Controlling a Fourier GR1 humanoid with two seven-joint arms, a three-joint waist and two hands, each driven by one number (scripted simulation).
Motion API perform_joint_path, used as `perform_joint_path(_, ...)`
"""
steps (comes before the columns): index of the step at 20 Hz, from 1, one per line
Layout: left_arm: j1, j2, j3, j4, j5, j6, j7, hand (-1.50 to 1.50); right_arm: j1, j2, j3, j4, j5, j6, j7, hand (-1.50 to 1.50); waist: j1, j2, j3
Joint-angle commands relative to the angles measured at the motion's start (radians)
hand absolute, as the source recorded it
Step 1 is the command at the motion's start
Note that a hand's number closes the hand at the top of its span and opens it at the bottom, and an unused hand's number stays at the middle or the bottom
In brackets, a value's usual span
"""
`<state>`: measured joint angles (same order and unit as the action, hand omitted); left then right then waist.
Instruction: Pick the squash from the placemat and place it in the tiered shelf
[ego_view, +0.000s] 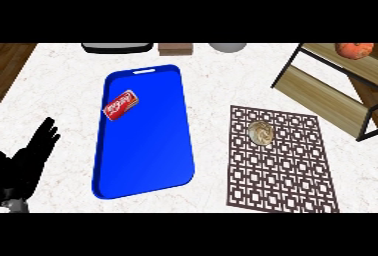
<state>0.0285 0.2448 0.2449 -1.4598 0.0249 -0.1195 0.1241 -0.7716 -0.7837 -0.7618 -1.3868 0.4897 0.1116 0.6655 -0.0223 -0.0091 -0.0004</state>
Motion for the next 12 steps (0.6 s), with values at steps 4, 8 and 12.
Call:
perform_joint_path(4, 0.014, 0.013, 0.021, 0.0, 0.005, -0.001, 0.011, 0.0, 0.157, -0.155, -0.255, -0.237, -0.161, 0.23, 0.184, -1.5, -0.034, -0.007, 0.0)
perform_joint_path(8, 0.036, 0.004, 0.034, 0.016, 0.014, -0.003, -0.016, 0.0, 0.266, -0.247, -0.435, -0.255, -0.28, 0.445, 0.226, -1.5, -0.043, -0.007, 0.001)
perform_joint_path(12, 0.083, 0.028, 0.064, -0.024, 0.027, -0.012, -0.02, 0.0, 0.331, -0.331, -0.669, -0.214, -0.412, 0.617, 0.23, -1.5, -0.065, -0.019, 0.002)
